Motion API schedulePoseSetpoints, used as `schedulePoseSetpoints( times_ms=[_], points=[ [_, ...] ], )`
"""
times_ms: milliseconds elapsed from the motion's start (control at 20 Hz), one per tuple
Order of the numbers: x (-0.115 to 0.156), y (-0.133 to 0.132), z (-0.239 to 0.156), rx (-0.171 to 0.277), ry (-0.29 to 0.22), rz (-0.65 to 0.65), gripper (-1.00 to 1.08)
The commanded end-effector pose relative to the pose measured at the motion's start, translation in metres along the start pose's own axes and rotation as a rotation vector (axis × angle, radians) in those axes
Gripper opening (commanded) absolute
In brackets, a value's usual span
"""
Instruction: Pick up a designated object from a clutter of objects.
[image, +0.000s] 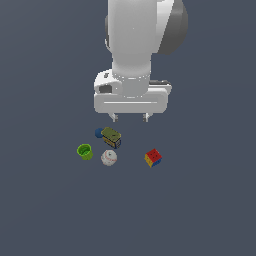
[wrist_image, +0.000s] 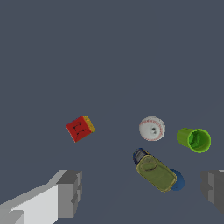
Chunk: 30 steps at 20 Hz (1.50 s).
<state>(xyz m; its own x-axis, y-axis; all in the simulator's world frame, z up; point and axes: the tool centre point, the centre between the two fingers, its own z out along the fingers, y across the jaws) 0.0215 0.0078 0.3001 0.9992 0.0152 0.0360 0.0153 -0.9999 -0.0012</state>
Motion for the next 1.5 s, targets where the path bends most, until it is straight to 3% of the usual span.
schedulePoseSetpoints(
  times_ms=[0, 850, 1450],
  points=[
    [0.003, 0.006, 0.014, 0.001, -0.004, 0.007, 1.0],
    [0.006, 0.083, 0.174, 0.0, -0.031, 0.087, 1.0],
    [0.0, 0.097, 0.202, -0.003, -0.037, 0.101, 1.0]
  ],
)
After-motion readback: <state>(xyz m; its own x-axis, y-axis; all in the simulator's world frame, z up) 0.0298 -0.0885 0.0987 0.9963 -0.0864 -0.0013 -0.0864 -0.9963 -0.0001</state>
